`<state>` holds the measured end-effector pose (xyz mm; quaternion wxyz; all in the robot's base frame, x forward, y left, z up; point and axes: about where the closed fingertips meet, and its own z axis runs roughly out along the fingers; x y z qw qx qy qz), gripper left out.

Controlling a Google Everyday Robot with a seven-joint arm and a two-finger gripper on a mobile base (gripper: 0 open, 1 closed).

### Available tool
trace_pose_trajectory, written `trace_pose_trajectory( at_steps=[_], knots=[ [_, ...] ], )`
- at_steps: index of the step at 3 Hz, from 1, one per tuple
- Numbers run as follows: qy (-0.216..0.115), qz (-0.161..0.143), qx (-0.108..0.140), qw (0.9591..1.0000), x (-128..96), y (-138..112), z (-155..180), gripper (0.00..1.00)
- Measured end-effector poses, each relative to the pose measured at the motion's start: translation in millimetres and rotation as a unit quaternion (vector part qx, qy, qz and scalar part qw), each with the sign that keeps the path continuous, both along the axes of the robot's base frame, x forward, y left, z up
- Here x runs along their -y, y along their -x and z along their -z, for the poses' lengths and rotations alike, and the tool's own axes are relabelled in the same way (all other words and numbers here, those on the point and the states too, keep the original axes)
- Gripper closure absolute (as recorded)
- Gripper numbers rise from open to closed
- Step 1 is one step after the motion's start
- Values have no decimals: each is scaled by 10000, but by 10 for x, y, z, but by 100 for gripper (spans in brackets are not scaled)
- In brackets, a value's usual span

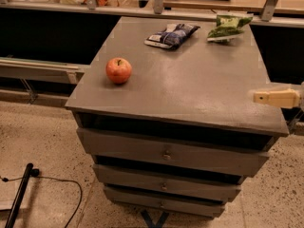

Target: Move green jalapeno chip bag near apple

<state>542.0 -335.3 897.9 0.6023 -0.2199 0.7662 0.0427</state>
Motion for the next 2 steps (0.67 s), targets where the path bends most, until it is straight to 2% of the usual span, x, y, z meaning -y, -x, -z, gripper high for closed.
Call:
trace_pose_trajectory(
  at_steps=[1,2],
  knots=[
    [-96,102,157,9998,27,-517,165,0],
    [-102,18,422,9991,-22,-981,168,0]
  ],
)
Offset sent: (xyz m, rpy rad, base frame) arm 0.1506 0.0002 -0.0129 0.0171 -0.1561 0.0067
